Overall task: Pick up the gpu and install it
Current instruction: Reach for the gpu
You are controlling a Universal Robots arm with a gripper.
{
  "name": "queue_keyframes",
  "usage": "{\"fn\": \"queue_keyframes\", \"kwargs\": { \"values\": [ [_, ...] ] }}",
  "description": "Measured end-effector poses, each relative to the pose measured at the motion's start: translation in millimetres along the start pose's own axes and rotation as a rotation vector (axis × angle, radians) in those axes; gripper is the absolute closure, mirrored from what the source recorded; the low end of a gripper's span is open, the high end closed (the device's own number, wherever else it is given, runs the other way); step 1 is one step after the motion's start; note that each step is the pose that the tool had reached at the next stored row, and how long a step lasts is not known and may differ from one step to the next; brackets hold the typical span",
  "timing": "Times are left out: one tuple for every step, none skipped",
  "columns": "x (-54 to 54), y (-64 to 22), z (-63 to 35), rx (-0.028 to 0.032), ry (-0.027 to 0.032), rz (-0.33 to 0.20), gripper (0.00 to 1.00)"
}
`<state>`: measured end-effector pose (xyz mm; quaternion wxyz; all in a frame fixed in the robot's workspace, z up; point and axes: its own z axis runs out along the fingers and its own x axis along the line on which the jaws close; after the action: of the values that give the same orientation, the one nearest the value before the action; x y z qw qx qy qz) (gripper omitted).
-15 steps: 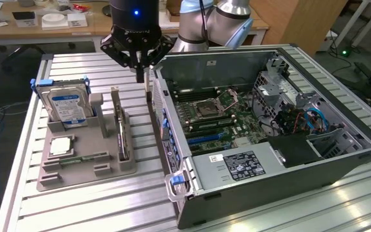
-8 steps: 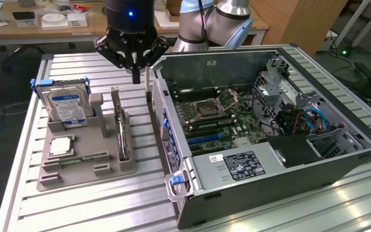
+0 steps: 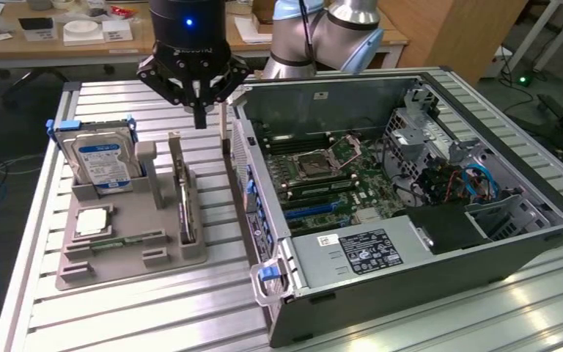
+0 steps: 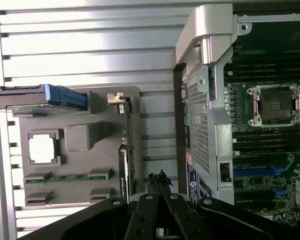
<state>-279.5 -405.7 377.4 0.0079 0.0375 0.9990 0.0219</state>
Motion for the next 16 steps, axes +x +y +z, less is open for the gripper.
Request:
{"fn": "queue_keyframes", "kwargs": {
  "values": [
    [1.2, -0.1, 0.1, 0.0000, 0.0001, 0.000, 0.90],
    [2.4, -0.2, 0.2, 0.0000, 0.0001, 0.000, 0.90],
    [3.8, -0.3, 0.3, 0.0000, 0.0002, 0.000, 0.90],
    [5.0, -0.4, 0.4, 0.0000, 0.0002, 0.000, 0.90],
    [6.5, -0.6, 0.5, 0.0000, 0.0002, 0.000, 0.90],
    [7.9, -0.7, 0.6, 0.0000, 0.0003, 0.000, 0.90],
    [9.5, -0.9, 0.7, 0.0000, 0.0003, 0.000, 0.90],
    [11.0, -1.1, 0.8, 0.0000, 0.0003, 0.000, 0.90],
    [12.9, -1.3, 0.9, 0.0001, 0.0003, 0.000, 0.90],
    [14.8, -1.5, 1.1, -0.0001, 0.0002, 0.000, 0.90],
    [16.5, -1.7, 1.1, 0.0000, 0.0003, 0.000, 0.90],
    [18.3, -2.0, 1.2, 0.0001, 0.0003, 0.000, 0.90],
    [20.1, -2.2, 1.3, 0.0001, 0.0003, 0.000, 0.90],
    [21.9, -2.4, 1.5, 0.0000, 0.0003, 0.000, 0.90],
    [23.7, -2.6, 1.6, 0.0000, 0.0003, 0.000, 0.90],
    [25.6, -3.0, 1.7, 0.0000, 0.0003, 0.000, 0.90]
  ]
}}
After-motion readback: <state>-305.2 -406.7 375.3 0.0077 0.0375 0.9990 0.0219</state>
